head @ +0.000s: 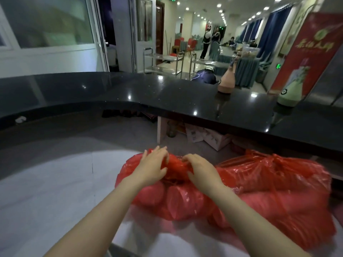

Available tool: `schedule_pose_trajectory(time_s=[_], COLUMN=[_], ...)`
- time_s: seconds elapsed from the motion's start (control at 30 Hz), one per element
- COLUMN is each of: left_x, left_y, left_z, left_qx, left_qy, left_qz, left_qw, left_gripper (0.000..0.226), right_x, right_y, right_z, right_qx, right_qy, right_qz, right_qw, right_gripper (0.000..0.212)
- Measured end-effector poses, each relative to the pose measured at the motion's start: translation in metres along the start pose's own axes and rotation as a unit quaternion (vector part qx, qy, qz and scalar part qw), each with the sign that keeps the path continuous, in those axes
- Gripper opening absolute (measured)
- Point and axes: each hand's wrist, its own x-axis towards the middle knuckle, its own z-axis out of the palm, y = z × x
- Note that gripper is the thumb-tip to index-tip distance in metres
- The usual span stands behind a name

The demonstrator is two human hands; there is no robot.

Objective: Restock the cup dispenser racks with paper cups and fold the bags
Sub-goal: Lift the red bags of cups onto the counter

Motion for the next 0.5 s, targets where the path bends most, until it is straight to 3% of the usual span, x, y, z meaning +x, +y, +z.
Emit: schedule_pose_trajectory(time_s=[0.1,0.3,0.4,0.5], left_x=[-0.008,-0.016,-0.013,-0.008], left_y=[-0.017,-0.036,-0.039,-0.037], left_z=[0.009,-0.014,-0.036,-0.063], left_qx=[-0.033,-0.087,-0.101,-0.2], left_qy=[-0.056,0.105,0.145,0.195], left_qz=[0.022,-0.032,-0.069,-0.111], left_qw=[0.998,0.99,0.982,0.954], left_gripper=[0.03,0.023,0.035,0.046], right_x=[-0.01,-0.015,-0.011,-0.003], right_y=[0.017,0.037,0.036,0.03], right_z=[-0.011,-0.047,-0.062,-0.079], right_qx=[0.051,0.025,0.045,0.037], right_qy=[0.059,0.134,0.176,0.194], right_qz=[0.012,0.076,0.08,0.075], right_qw=[0.997,0.988,0.98,0.977], right_gripper=[0.027,0.03,0.037,0.046])
